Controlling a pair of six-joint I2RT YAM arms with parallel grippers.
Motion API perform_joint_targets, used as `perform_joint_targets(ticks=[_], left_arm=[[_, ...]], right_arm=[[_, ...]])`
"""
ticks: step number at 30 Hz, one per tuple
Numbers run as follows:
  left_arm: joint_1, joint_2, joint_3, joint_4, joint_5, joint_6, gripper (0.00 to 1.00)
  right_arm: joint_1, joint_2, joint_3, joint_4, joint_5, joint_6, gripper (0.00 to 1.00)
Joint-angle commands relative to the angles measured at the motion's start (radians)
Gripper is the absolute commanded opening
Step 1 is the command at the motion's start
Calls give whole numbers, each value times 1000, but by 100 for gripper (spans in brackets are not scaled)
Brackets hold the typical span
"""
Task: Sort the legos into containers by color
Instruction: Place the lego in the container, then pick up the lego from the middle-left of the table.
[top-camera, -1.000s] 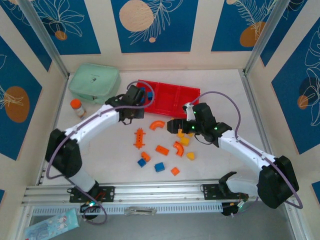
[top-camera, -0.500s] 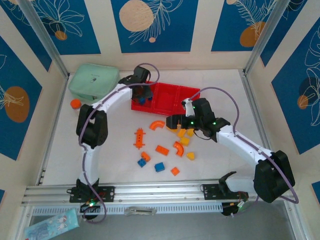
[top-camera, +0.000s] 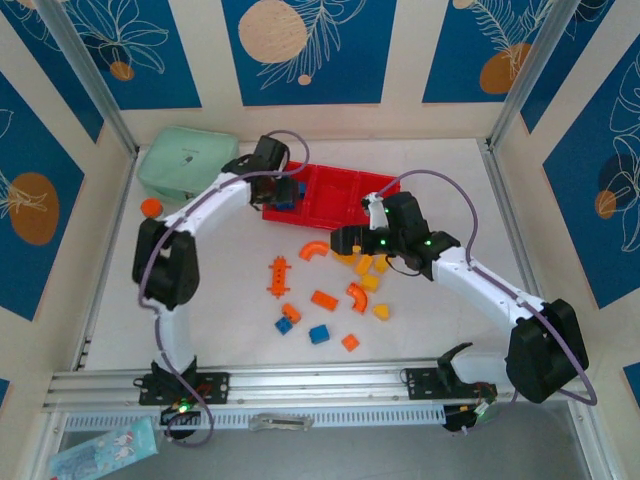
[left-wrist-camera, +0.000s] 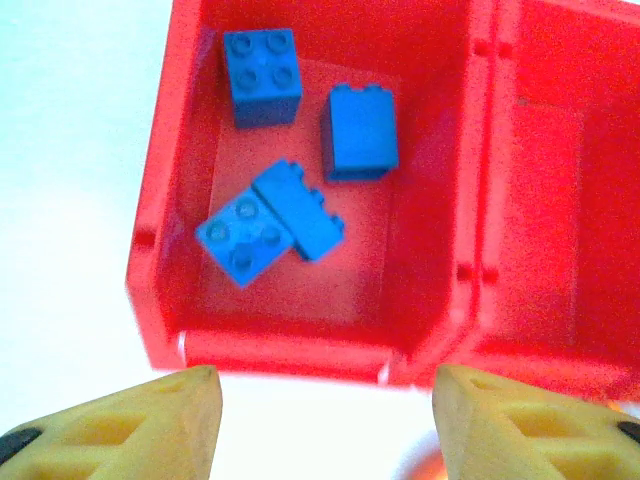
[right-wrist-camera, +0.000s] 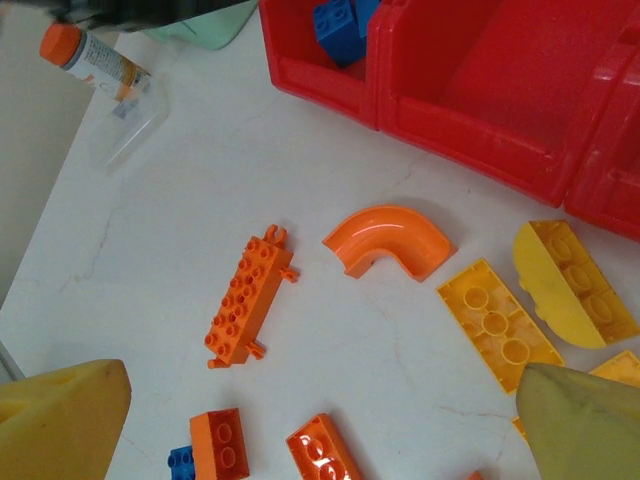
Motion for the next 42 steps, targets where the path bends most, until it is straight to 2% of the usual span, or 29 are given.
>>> perform_joint_targets(ticks=[1,6,11,20,24,29,37,42], left_arm=[[-19,-165,-141,41,57,-20,58],[-68,-378,-368,43,71,-54,60],[-206,-548,-563,2,21,-98,62],[-407,-693,-826,-7,29,-246,65],[-480,-686,-891,61,45,-298,68],[-534,-597,-898,92,17,-316,72],[-556,-473,-867,83,-51,-308,74],[-557,-437,-881,117,-50,-308,72]], right_arm=[[25,9,19,-66,-21,-27,99],[69,9,-2,-114,-3,-32,99],[124,-10,-34,-152,7,-17,99],[203,-50,-110,-158,18,51,99],[220,-57,-139,-139,32,81,99],[221,-58,-147,-124,37,94,99],[220,-69,-149,-129,50,89,99],[214,-70,-153,-120,49,88,99]])
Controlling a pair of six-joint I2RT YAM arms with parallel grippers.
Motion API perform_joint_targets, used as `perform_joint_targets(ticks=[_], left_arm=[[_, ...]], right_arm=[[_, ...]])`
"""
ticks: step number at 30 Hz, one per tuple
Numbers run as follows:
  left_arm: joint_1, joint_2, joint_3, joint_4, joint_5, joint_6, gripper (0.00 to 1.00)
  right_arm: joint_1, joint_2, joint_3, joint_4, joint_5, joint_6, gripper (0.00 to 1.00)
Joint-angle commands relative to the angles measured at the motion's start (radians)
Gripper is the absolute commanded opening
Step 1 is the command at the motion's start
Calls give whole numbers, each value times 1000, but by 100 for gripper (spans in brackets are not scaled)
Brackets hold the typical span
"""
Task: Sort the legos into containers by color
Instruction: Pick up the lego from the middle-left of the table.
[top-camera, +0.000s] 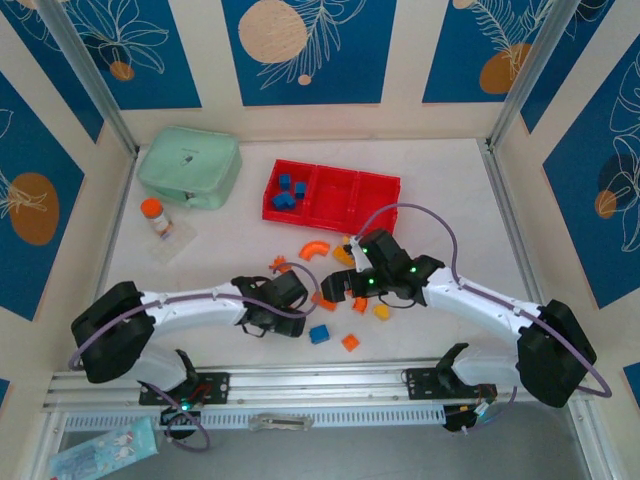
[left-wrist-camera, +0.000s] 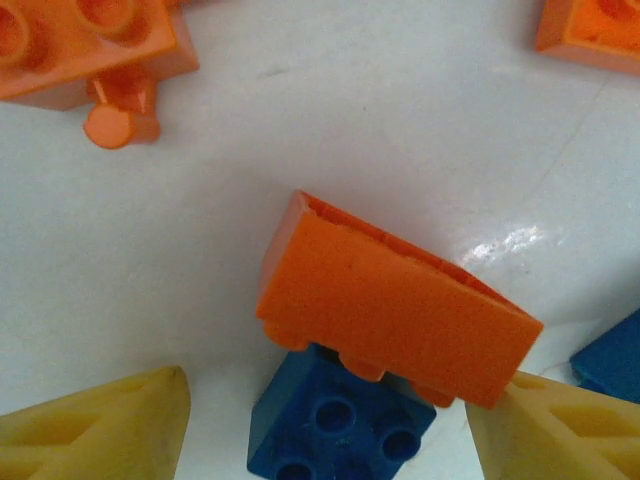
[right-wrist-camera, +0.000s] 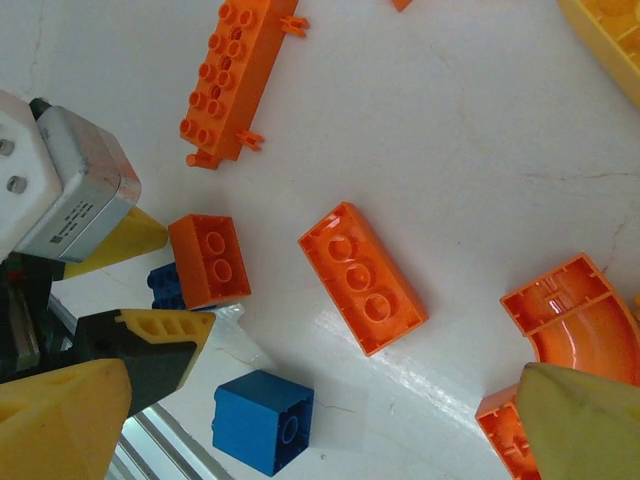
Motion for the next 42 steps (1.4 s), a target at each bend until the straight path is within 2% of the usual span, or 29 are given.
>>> perform_joint_targets(ticks=[1,18,28,34,37,42], left_arm=[[-11,31,13,13,-15,-6,71],[-54,24,-4,-19,-7,-53,53],[-55,-86,-28,-46,-38,-63,41],[-50,-167,4,-127,-101,-48,41],[-19,-197,84,-197,-171,3,40],[129,-147,279,-240,-206,149,41]], right_arm=[[-3,-20,-8,14,-1,8,99],[-14,-4,2,26,-15,1,99],[-17,8,26,26,-24,-3,99],[-28,5,65,2,-27,-26,99],[-49,1,96,-1,-39,-40,99],[-90,4,148,-5,-47,-56,99]])
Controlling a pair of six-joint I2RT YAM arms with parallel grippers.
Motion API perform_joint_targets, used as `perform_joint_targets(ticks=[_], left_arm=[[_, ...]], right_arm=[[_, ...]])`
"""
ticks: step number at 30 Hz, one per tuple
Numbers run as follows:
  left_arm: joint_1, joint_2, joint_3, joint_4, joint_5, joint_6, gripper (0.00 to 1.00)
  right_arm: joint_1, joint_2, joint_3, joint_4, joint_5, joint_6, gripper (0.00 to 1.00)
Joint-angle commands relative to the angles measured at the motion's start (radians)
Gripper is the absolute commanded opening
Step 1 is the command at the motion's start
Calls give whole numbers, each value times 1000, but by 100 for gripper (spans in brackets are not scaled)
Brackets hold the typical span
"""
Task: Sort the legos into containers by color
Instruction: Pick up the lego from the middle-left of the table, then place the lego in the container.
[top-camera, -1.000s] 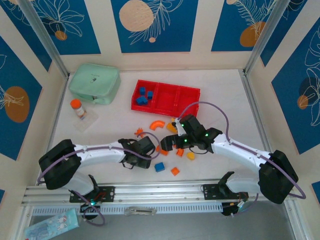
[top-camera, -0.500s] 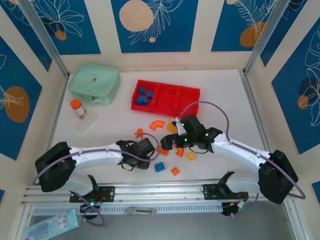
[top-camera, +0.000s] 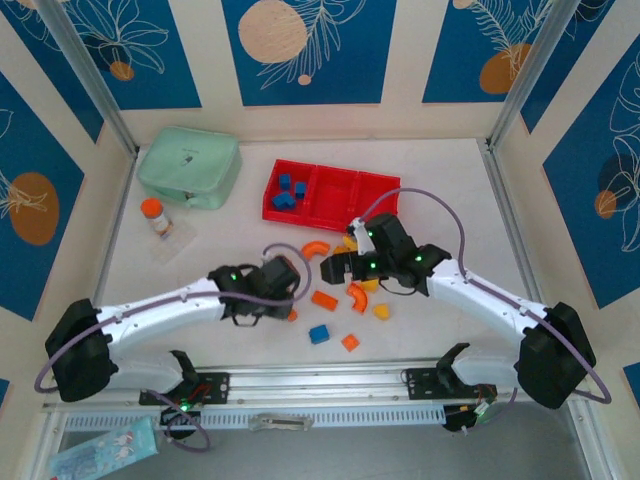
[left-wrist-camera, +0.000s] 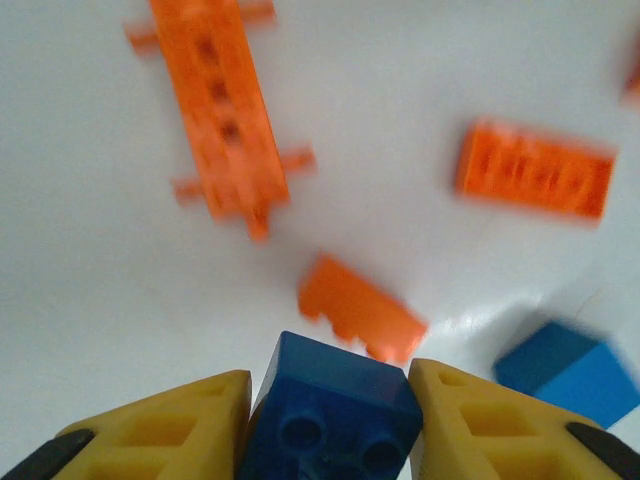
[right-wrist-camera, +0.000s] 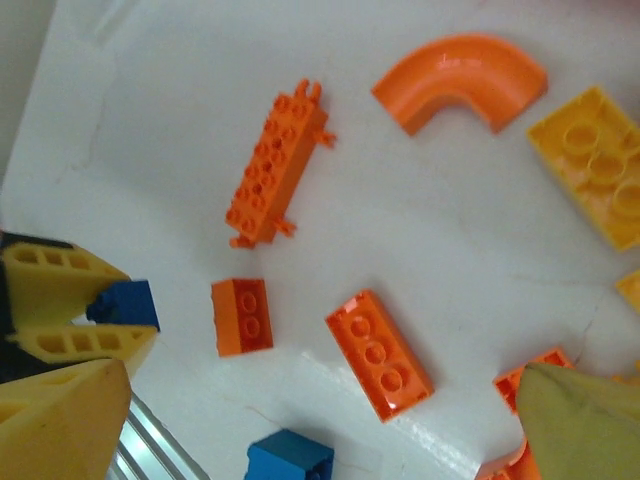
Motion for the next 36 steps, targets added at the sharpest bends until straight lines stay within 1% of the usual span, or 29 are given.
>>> perform_joint_targets(ticks=[1,3,6,7,9,11,14,16,19,21,23,25,28,31,33,36], left_arm=[[108,45,143,-42,-65,123,40],[170,105,218,-20,-59,168,40],[238,219,343,15,-90,220,39],[259,271,391,27,-97,248,39],[294,370,494,25,-122,263,39],[328,478,595,37,-123,282,39],[368,623,744,24,-124,282,39],[387,701,834,18,-140,282,39],[414,808,950,19,-136,282,40],[423,876,1032,-8,-137,273,43],[427,928,1098,-30,-139,270,49],[427,951,1129,-41,-138,266,55],[427,943,1123,-33,-124,263,58],[427,914,1121,-68,-125,267,59],[423,861,1073,-65,-99,265,59],[407,728,911,-10,-35,266,60]], right_arm=[[-26,2,48,-13,-28,-31,99],[-43,2,60,-2,-29,-32,99],[-75,9,81,12,-44,-34,99],[-83,12,89,13,-40,-36,99],[-94,21,104,16,-35,-42,99],[-104,29,119,19,-30,-50,99],[-114,38,132,15,-29,-60,99],[-123,40,132,17,-30,-65,99],[-143,45,131,28,-48,-59,99],[-152,49,135,31,-57,-57,99],[-155,50,138,33,-60,-60,99],[-158,48,141,30,-58,-62,99],[-161,40,141,21,-55,-65,99],[-162,24,134,16,-55,-65,99],[-162,13,127,10,-55,-63,99],[-162,8,114,-13,-51,-54,99]])
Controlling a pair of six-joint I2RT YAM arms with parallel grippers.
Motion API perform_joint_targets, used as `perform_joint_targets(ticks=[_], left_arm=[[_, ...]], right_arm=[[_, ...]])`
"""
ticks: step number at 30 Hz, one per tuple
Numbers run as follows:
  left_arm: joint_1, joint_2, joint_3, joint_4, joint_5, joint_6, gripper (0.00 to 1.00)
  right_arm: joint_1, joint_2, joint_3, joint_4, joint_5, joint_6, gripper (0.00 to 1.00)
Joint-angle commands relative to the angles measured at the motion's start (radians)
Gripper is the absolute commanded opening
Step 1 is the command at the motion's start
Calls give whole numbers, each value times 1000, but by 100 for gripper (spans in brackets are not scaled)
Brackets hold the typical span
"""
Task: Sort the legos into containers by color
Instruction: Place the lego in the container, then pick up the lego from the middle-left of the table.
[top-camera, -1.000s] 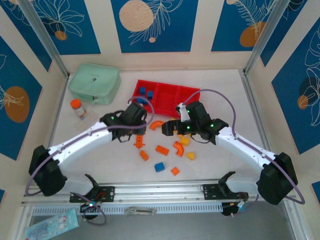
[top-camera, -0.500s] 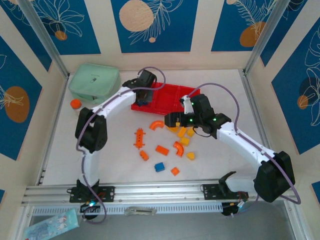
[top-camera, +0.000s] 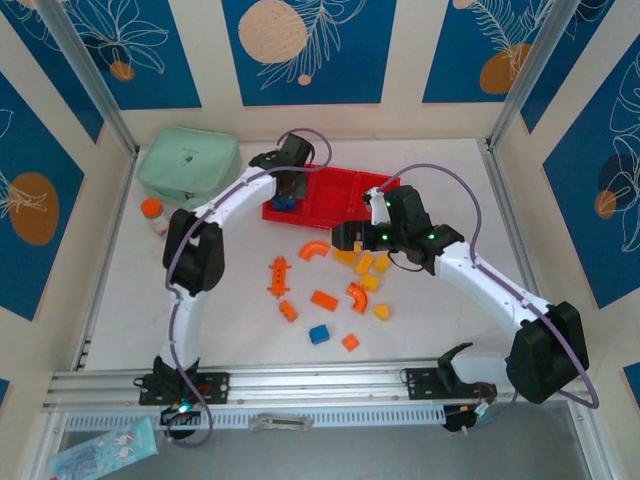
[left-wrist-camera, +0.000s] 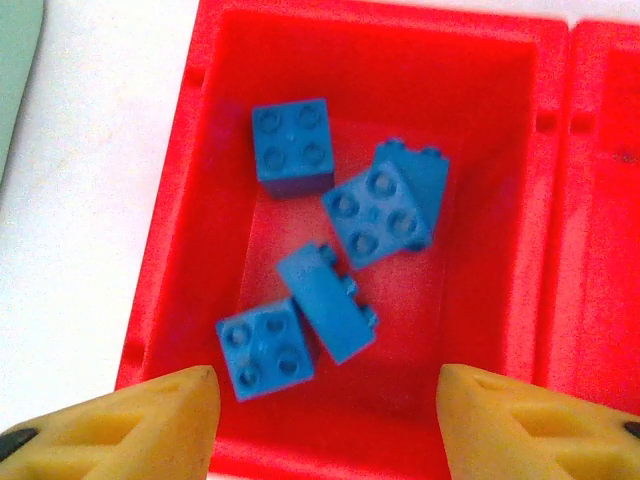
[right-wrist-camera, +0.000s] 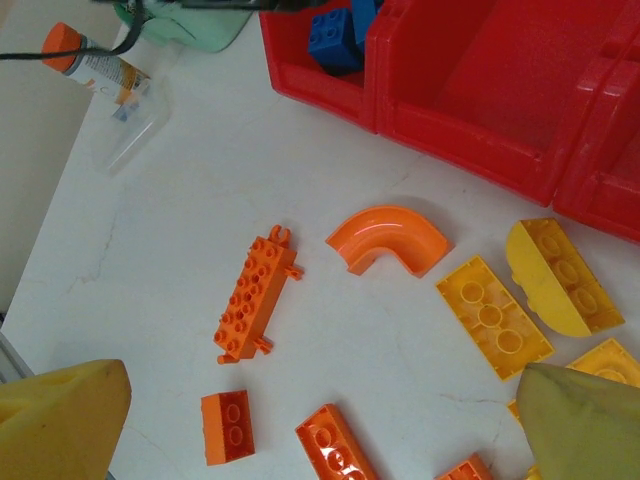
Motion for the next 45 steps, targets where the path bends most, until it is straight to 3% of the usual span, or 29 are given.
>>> perform_joint_targets(ticks=[1,10,19,28,37,45], left_arm=[[-20,-190,-141,21,72,4,60],[-199,-579,-633,62,143,-93,64],[-444,-768,-873,46,172,-321,67],[-648,-662,-892,52,178,-450,74],[-709,-455,-793,15,200,-401,80],[-709,-373,-784,32,202,-398,79]], right_arm=[[-4,-32,-2,-40,-33,-8,99],[18,-62,-50,-113,-58,-5,99],[38,-132,-138,-210,-32,84,99],[39,-231,-262,-205,-33,150,99],[26,-240,-290,-200,-28,141,99],[16,-237,-297,-186,-33,133,99]])
